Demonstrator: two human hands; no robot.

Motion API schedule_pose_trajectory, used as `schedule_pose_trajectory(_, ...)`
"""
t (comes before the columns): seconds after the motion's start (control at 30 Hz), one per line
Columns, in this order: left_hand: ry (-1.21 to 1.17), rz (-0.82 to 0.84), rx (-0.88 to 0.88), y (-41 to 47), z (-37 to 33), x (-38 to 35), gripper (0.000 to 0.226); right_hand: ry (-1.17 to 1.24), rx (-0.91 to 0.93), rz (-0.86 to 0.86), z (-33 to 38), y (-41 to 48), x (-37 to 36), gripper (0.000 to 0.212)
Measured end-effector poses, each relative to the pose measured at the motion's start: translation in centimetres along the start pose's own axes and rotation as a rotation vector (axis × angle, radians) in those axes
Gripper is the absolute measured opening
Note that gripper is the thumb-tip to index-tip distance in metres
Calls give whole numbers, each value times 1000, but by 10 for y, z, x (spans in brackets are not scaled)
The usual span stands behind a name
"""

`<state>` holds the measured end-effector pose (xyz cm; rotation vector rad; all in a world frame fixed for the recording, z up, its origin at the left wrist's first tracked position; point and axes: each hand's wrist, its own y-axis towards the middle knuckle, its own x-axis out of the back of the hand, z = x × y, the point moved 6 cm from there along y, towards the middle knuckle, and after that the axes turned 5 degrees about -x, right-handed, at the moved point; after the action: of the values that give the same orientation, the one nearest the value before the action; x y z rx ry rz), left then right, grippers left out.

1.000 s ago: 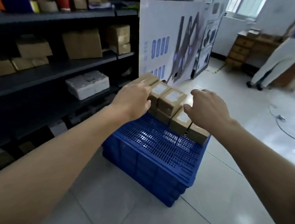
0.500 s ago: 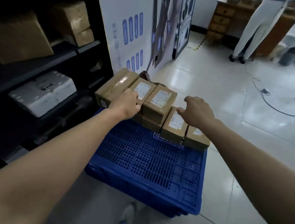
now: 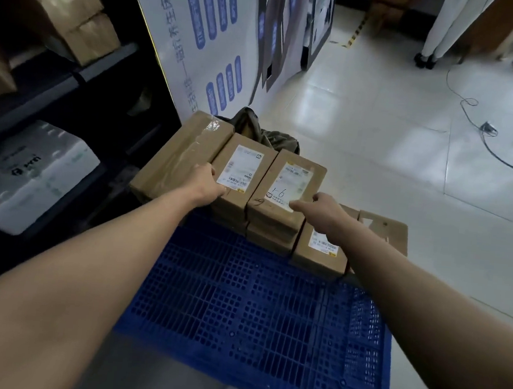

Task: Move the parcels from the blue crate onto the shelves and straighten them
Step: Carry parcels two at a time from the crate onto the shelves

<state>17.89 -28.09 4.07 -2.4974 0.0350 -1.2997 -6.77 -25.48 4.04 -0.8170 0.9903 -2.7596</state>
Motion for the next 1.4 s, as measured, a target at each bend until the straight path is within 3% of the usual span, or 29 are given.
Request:
schedule_pose_trajectory(0.2, 49, -4, 79, 48, 15, -24, 39, 229, -163, 21, -22, 48, -10, 46)
schedule_pose_trajectory(0.4, -46, -12, 169, 66, 32, -35, 28, 374, -274, 64, -35, 72, -18, 41)
schedule_pose_trajectory(0.7, -159, -26, 247, 82, 35, -47, 26, 430, -335, 112, -52, 103, -29, 40)
schedule_pose_trajectory(0.8, -150, -3, 314, 86, 37, -48, 37, 484, -362, 93, -55, 108, -27, 33)
schedule_pose_trajectory(0.93, -87, 84, 306, 86, 38, -54, 47, 535, -367, 78, -63, 116, -21, 50)
schedule_pose_trajectory(1.0, -112, 94, 327, 83, 44, -62, 54, 571, -363, 95, -68, 117, -18, 49)
schedule_pose_trajectory(1.13, -313, 31, 351, 81, 49, -73, 69, 573, -359, 112, -76, 113, -10, 26)
schedule_pose_trajectory(1.27, -505, 61, 363, 78, 49, -76, 81, 608, -354, 131, -85, 108, -4, 41)
schedule_pose_trajectory(1.4, -667, 139, 371, 68, 52, -77, 83, 644, -314, 138, -87, 101, 0, 29)
